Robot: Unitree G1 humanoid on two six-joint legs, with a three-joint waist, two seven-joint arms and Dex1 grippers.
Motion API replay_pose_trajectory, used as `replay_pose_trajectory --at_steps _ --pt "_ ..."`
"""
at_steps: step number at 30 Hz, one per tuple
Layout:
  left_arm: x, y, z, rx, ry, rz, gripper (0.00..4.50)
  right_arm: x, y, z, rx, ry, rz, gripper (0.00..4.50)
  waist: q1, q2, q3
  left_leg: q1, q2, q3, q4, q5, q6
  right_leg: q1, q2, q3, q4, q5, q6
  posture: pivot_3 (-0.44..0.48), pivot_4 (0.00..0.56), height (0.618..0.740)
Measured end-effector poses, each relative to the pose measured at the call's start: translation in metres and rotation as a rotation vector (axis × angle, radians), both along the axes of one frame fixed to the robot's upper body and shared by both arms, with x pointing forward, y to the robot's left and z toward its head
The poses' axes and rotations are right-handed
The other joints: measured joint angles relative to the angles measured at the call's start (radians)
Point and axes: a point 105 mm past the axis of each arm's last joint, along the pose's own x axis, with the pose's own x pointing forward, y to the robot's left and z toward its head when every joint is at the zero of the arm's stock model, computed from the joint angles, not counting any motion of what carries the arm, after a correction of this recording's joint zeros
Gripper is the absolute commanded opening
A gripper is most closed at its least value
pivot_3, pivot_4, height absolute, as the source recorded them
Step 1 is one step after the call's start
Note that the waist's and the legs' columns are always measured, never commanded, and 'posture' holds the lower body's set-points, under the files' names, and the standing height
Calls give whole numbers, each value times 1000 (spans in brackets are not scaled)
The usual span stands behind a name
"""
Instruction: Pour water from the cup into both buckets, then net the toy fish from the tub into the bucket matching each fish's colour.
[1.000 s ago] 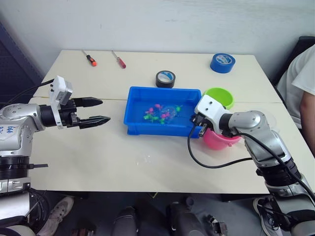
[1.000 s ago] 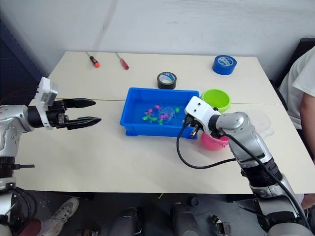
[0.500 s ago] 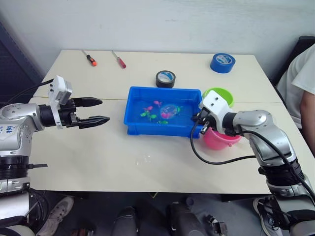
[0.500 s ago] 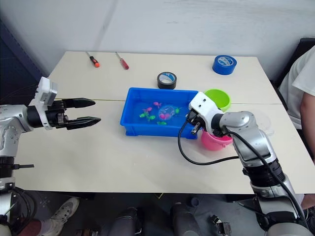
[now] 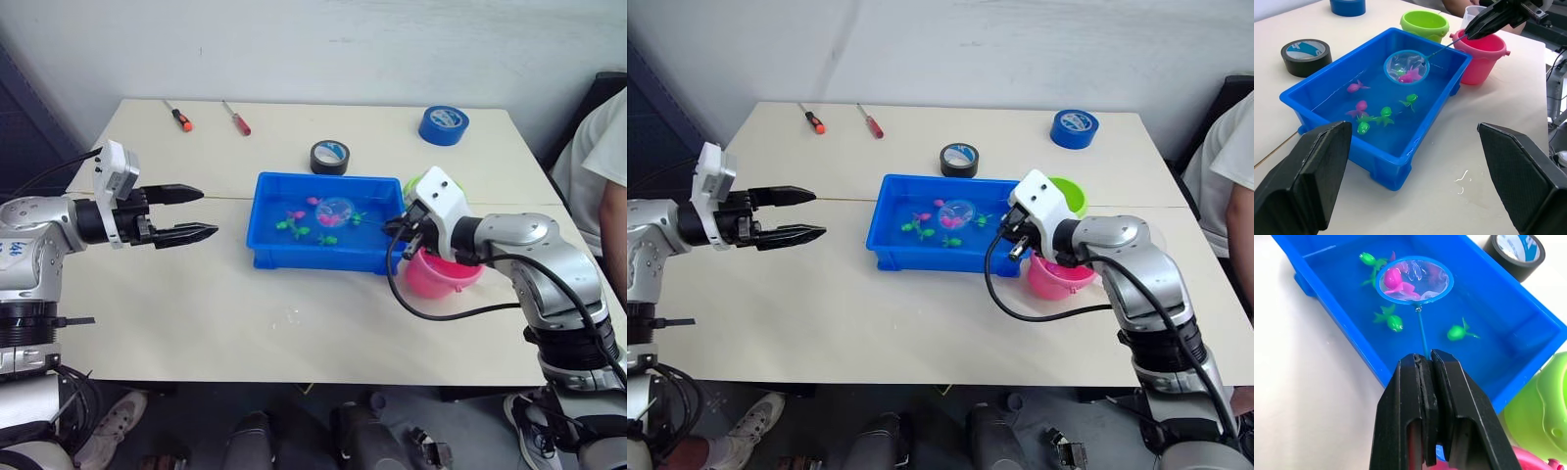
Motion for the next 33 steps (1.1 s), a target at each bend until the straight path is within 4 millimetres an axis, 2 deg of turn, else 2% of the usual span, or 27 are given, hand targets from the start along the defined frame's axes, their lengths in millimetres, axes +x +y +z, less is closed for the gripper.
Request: replay_pose_trajectory --at_steps 3,7,10,14,19,23,27,33 --pt "5 -8 3 -12 -15 -39 4470 -5 -13 11 19 -19 -25 0 4 0 0 0 -1 0 0 0 0 0 0 -1 0 0 0 0 150 734" --pt "17 -28 13 -31 -55 -127 4470 -24 -60 39 31 -78 -130 0 18 0 0 -1 -2 0 0 -2 3 1 -1 -2 -3 0 0 0 150 734" --pt "20 -33 14 -34 -60 -146 4470 -32 -70 45 31 -85 -161 0 20 0 0 -1 -2 0 0 -2 3 1 -1 -2 -3 0 0 0 150 734" --pt "30 -47 15 -45 -60 -195 4470 -58 -99 55 15 -105 -269 0 20 0 0 -1 -1 0 -1 -2 3 1 1 -1 -4 0 0 0 150 734" --pt "41 -58 11 -48 -44 -233 4470 -91 -124 35 -16 -30 -398 0 11 0 0 -1 -1 0 -1 -1 2 1 1 2 -3 0 0 0 150 734" --pt "46 -64 10 -48 -37 -257 4470 -108 -131 24 -58 -1 -444 0 5 0 0 0 -1 2 -1 -1 2 2 2 1 -5 1 2 0 150 734" --pt "51 -76 8 -54 -28 -292 4470 -116 -137 5 -181 9 -491 0 5 0 0 -1 -1 1 -1 -1 3 3 2 1 -6 1 3 0 150 734" --pt "56 -85 5 -54 -19 -313 4470 -117 -136 -9 -402 -74 -462 0 5 0 0 -1 -1 1 -1 -1 2 3 3 1 -8 2 4 0 150 734"
